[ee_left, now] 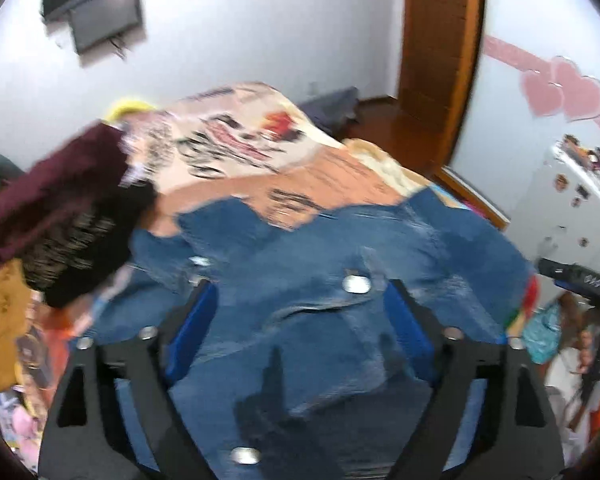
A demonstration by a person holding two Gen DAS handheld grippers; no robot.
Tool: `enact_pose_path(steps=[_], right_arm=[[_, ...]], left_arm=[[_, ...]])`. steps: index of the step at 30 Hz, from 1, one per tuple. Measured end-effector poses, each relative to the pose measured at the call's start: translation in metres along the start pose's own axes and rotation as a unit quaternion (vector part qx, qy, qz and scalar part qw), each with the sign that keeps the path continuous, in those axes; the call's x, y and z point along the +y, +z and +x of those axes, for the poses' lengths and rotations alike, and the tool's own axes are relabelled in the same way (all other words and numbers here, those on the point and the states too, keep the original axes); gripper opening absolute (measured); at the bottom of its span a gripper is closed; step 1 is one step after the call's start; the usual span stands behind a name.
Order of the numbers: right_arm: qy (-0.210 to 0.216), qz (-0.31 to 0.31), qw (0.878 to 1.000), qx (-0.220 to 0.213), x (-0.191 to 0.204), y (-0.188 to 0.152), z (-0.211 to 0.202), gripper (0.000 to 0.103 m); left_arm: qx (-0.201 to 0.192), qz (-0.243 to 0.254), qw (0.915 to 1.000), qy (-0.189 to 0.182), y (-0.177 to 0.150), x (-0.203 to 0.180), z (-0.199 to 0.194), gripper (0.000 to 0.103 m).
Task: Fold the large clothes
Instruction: 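Grasp the jacket side edge with the right gripper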
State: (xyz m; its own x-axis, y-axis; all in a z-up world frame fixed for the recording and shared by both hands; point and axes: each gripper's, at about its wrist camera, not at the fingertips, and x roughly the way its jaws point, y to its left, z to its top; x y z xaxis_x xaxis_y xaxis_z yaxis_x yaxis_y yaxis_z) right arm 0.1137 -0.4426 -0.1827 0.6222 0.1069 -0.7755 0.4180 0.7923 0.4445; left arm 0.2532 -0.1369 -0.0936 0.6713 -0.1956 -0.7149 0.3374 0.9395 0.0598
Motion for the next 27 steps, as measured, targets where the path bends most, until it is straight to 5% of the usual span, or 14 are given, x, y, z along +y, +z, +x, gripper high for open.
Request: enact_pose_path(steps=[7, 15, 21, 23, 27], right_arm=[[0.072, 0.093, 0.992, 0.049, -0.034, 0.001, 0.026, 0.085], [0.042, 0.105, 0.993, 0.021, -0.030, 0.013, 0.028, 0.071], [-0.002, 0.086, 0.996, 0.006, -0.030, 0.025, 0.032, 0.036], [-0.007, 0.081, 0.997, 0.002, -0.029, 0.029, 0.032, 0.017], [-0.010, 0.069, 0.997, -0.012, -0.017, 0.036, 0.025, 0.009]], left_arm=[[0.025, -0.005, 0.9967, 0.077, -0.026, 0.051, 0.001, 0.090], [0.055, -0.056, 0.9915, 0.104, -0.066, 0.097, 0.005, 0.090], [0.057, -0.076, 0.9887, 0.116, -0.083, 0.111, 0.002, 0.090], [0.054, -0.076, 0.9883, 0.121, -0.086, 0.113, 0.001, 0.090], [0.047, -0.080, 0.9884, 0.120, -0.091, 0.117, -0.002, 0.090]])
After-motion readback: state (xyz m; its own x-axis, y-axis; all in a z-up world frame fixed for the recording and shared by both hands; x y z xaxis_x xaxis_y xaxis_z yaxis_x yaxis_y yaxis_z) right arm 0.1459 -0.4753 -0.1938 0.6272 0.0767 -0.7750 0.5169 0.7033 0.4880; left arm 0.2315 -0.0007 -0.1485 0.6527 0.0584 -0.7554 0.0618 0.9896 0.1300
